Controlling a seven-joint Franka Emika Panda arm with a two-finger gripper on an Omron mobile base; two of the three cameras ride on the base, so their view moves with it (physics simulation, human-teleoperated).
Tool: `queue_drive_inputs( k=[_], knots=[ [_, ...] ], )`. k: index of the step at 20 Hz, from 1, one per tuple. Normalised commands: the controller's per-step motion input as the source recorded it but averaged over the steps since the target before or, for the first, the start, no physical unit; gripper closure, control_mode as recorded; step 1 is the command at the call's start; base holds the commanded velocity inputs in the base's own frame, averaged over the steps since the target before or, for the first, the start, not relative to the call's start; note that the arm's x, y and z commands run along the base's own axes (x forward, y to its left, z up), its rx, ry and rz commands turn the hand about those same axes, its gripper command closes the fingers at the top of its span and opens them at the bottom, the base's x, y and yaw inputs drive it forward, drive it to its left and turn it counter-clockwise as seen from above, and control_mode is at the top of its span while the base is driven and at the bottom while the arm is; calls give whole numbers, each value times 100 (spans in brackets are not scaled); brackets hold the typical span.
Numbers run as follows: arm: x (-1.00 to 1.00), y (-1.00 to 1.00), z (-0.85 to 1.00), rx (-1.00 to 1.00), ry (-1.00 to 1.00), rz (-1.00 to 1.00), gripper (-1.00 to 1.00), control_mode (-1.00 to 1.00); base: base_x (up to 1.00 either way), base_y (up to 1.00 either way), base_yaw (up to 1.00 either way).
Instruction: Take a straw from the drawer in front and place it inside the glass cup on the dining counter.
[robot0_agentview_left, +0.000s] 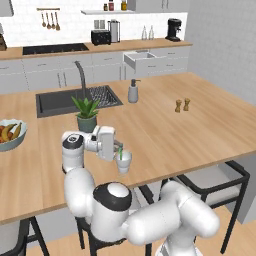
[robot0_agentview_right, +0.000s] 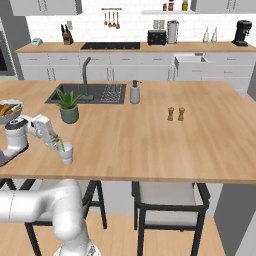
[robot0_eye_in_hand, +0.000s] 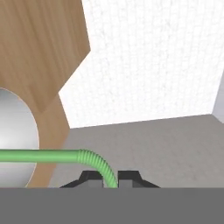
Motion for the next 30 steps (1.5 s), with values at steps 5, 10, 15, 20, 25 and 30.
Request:
queue_drive_inputs(
  k=[5,10,15,20,25,30],
  knots=[
    [3,-12,-20,0,8,0,-100,-100,0,0,0],
    [14,-16,-8,0,8,0,-100,-100,0,0,0],
    [2,-5,0,0,5,0,-100,-100,0,0,0],
    [13,0,10,8,2,0,-100,-100,0,0,0],
    [35,0,20,16,8,0,-100,-100,0,0,0],
    [25,8,1,21,14,0,-100,-100,0,0,0]
  ],
)
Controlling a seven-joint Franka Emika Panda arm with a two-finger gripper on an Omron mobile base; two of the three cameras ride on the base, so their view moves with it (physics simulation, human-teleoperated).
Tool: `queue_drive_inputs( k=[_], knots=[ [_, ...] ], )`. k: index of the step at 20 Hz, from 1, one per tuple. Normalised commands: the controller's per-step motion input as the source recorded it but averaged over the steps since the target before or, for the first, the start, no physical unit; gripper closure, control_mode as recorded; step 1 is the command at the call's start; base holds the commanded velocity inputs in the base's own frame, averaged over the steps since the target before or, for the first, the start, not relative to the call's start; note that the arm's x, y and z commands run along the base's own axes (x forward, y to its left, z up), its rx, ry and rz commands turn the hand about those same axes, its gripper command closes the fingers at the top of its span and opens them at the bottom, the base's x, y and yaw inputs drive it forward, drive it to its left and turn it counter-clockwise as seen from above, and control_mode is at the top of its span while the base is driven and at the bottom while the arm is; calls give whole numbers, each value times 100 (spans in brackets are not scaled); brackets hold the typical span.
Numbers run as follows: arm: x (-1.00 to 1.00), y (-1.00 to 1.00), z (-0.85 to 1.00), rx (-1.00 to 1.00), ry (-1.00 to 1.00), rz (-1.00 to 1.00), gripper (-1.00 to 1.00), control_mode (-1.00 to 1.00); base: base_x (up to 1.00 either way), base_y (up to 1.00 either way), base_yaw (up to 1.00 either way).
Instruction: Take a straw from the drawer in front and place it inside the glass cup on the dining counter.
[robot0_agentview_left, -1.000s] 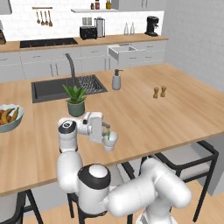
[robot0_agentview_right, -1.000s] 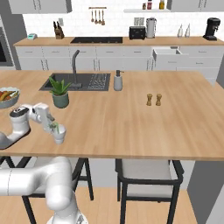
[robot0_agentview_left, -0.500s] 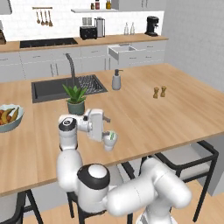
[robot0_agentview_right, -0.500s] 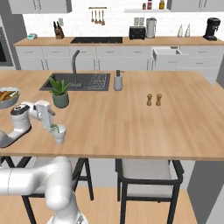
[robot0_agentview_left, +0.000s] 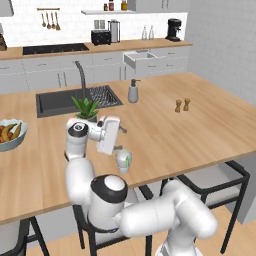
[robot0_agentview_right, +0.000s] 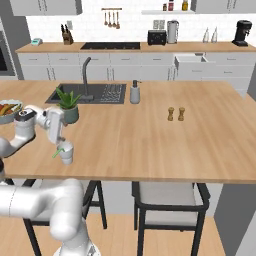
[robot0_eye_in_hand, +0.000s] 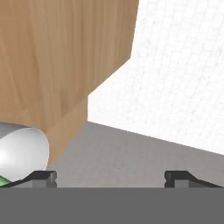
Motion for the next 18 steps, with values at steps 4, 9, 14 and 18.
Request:
queue_drive_inputs(
  k=[4,9,14,18],
  knots=[
    [28,16,0,20,13,0,-100,-100,0,0,0],
    [19,16,1,18,12,0,-100,-100,0,0,0],
    [-32,-9,58,27,1,2,-100,-100,0,0,0],
    [-81,-61,84,36,0,1,-100,-100,0,0,0]
  ],
)
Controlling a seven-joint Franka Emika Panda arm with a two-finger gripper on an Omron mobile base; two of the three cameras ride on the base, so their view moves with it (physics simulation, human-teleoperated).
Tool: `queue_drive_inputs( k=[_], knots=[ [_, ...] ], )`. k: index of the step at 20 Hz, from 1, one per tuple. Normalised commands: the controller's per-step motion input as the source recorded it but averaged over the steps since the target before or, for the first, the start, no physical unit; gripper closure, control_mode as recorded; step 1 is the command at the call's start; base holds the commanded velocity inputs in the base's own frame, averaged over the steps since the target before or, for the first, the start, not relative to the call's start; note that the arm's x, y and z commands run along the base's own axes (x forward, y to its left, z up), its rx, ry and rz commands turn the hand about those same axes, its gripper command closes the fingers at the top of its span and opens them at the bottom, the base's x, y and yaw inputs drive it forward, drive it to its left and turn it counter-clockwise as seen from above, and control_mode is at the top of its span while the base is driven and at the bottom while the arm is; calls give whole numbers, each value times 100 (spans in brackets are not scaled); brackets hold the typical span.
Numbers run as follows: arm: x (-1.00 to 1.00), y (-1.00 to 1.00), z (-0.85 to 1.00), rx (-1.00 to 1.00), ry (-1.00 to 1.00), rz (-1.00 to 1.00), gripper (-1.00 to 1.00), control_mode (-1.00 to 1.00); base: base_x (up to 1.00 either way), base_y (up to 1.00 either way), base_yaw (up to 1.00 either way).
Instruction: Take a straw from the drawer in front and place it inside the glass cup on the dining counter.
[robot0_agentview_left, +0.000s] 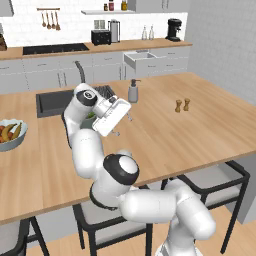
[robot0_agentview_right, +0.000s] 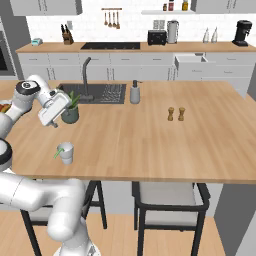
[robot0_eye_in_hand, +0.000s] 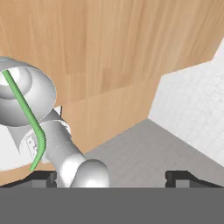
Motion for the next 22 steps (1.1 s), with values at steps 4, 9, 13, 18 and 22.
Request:
queue_drive_inputs(
  k=[4,9,13,18,22],
  knots=[
    [-69,-91,59,40,0,0,-100,-100,0,0,0],
    [-54,-100,21,41,0,1,-100,-100,0,0,0],
    [-44,-100,3,37,-2,2,-100,-100,0,0,0],
    [-52,-100,2,28,-13,5,-100,-100,0,0,0],
    [-50,-100,7,24,-17,4,-100,-100,0,0,0]
  ],
)
